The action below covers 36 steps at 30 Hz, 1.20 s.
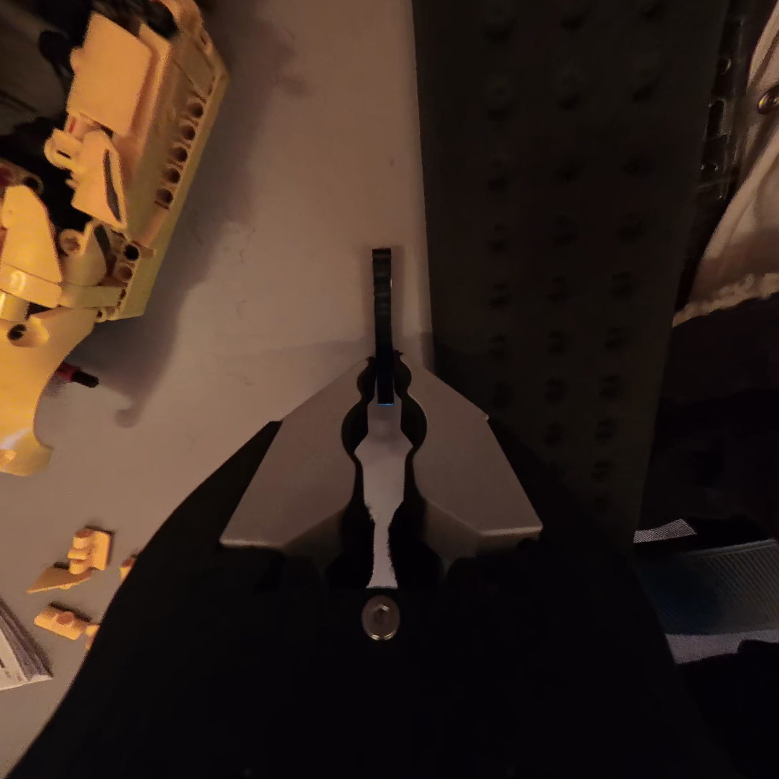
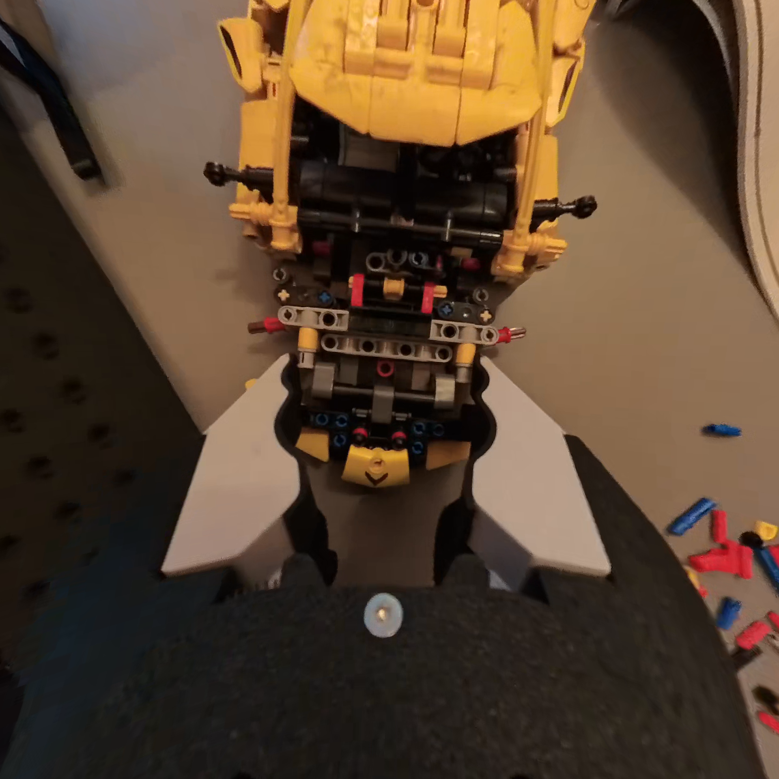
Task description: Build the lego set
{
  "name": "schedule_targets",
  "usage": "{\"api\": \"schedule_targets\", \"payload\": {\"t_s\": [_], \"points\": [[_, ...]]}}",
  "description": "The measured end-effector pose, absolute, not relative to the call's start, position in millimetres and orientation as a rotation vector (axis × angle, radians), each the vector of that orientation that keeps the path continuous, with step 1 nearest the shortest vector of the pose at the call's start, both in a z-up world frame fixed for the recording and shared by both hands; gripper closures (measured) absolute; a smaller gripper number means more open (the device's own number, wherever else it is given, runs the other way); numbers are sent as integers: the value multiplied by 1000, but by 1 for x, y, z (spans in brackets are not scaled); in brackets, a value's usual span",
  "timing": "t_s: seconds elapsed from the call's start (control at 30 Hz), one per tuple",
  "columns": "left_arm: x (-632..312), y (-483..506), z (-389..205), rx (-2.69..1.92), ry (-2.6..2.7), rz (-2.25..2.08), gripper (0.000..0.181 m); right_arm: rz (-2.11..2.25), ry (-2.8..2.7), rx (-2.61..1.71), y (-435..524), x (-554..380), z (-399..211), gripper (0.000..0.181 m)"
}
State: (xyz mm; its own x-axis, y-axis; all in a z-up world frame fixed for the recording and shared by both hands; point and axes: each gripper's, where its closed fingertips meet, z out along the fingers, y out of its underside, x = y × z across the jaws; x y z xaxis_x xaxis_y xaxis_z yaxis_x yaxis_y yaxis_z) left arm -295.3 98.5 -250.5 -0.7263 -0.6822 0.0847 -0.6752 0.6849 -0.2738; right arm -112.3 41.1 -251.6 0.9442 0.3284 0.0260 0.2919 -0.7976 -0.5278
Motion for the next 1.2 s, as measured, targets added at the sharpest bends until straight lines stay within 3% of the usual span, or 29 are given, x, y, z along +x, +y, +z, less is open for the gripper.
{"api": "schedule_targets", "payload": {"t_s": [0.6, 0.8, 0.87, 0.97, 1.2], "points": [[-264, 85, -252, -1159, 2713, -459, 174, 299, -1121, -2598, 87, -39, -255, 101], [-252, 72, -252, -1128, 2678, -526, 173, 275, -966, -2650, 76, -39, -233, 98], [-247, 73, -251, -1146, 2629, -564, 163, 186, -893, -2613, 75, -44, -215, 97], [-243, 74, -245, -1221, 2528, -685, 148, 148, -761, -2423, 84, -75, -184, 96], [-248, 135, -189, -1478, 1862, -1086, 147, 442, -264, -1879, 104, -128, -147, 102]]}}
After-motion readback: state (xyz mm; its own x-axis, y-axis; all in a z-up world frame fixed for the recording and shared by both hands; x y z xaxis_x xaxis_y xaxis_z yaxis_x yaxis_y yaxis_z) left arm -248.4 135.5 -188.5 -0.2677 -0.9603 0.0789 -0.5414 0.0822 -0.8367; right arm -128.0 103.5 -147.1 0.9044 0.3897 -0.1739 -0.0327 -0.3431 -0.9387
